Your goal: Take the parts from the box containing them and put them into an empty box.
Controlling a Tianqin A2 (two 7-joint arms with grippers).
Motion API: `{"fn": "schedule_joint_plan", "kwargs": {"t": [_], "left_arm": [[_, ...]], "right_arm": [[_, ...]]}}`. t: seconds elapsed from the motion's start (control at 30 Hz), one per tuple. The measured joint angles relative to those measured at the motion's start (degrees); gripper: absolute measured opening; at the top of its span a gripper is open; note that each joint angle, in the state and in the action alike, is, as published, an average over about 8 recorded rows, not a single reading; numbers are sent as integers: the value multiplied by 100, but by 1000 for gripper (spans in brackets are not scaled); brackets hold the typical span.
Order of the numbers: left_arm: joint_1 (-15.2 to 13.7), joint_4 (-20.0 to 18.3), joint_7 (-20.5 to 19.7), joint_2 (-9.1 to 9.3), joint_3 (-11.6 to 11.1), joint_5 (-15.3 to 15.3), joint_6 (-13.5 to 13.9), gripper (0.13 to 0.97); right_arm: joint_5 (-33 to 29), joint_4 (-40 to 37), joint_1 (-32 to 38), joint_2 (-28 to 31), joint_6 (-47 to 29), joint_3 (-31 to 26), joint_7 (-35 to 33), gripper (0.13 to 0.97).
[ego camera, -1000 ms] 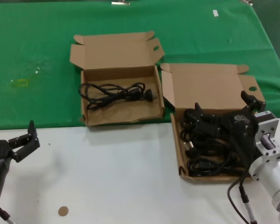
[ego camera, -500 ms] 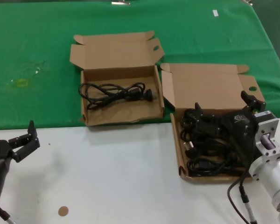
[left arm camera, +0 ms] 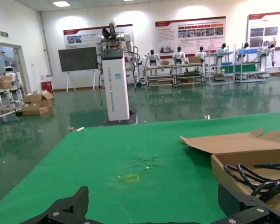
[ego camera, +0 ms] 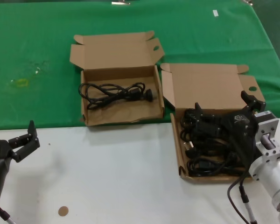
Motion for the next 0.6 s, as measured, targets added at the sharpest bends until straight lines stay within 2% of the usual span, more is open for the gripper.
{"fn": "schedule_joint_plan", "kwargs": {"t": [0.6], "left_arm": [[0,0,0,0,0,0,0,966]], "right_arm": [[0,0,0,0,0,0,0,966]]}}
